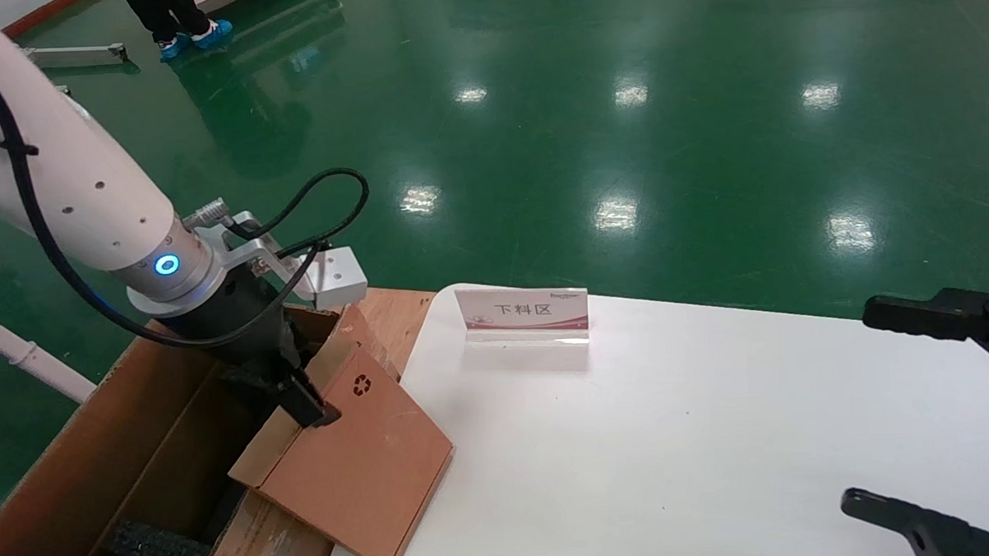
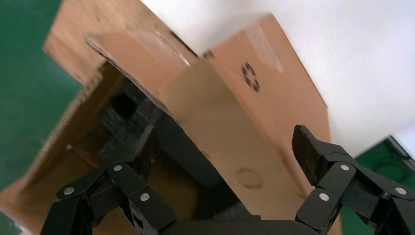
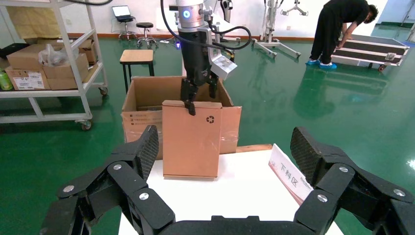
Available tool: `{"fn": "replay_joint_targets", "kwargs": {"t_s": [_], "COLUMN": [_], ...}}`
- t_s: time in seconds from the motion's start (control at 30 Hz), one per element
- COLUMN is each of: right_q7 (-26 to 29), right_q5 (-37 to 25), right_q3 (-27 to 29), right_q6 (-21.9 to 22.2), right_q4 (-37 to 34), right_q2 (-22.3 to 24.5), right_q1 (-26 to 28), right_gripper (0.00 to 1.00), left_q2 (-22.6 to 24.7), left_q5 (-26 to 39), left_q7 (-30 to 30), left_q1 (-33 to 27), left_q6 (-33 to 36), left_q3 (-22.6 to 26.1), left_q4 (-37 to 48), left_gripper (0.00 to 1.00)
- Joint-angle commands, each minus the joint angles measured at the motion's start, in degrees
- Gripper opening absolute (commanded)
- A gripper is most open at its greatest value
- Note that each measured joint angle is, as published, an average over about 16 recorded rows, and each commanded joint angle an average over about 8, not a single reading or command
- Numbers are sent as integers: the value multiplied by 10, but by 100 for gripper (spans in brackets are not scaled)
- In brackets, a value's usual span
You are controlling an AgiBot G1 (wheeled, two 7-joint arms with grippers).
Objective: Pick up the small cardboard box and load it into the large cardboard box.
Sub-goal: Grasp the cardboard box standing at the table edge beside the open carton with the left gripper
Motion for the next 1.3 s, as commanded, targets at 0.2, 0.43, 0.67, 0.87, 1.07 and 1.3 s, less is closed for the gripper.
{"fn": "replay_joint_targets", "kwargs": {"t_s": [0.2,0.43,0.67,0.87,1.07,1.3], "right_q7": [0,0,0,-1,-1,-1], "right_q5": [0,0,1,1,1,1], "right_q3": [0,-1,-1,-1,-1,-2], "right_q6": [0,0,0,0,1,1], "right_q4": [0,0,0,0,0,0], "right_q2": [0,0,0,0,1,1], "right_q1": [0,0,0,0,0,0], "right_gripper": [100,100,100,100,100,100], "left_q2": [31,61,71,75,76,70], "left_q5": [-94,-193,-241,-256,-267,-287], "left_q7": [-49,-43,-10,14,36,70], "left_q1": [-82,-141,-153,-143,-128,-116], "left_q6": [0,-7,-19,-28,-34,-41], "left_q3": [157,272,306,315,318,314], "left_q4": [19,61,101,133,163,185], "left_gripper": [100,100,100,100,100,100]}}
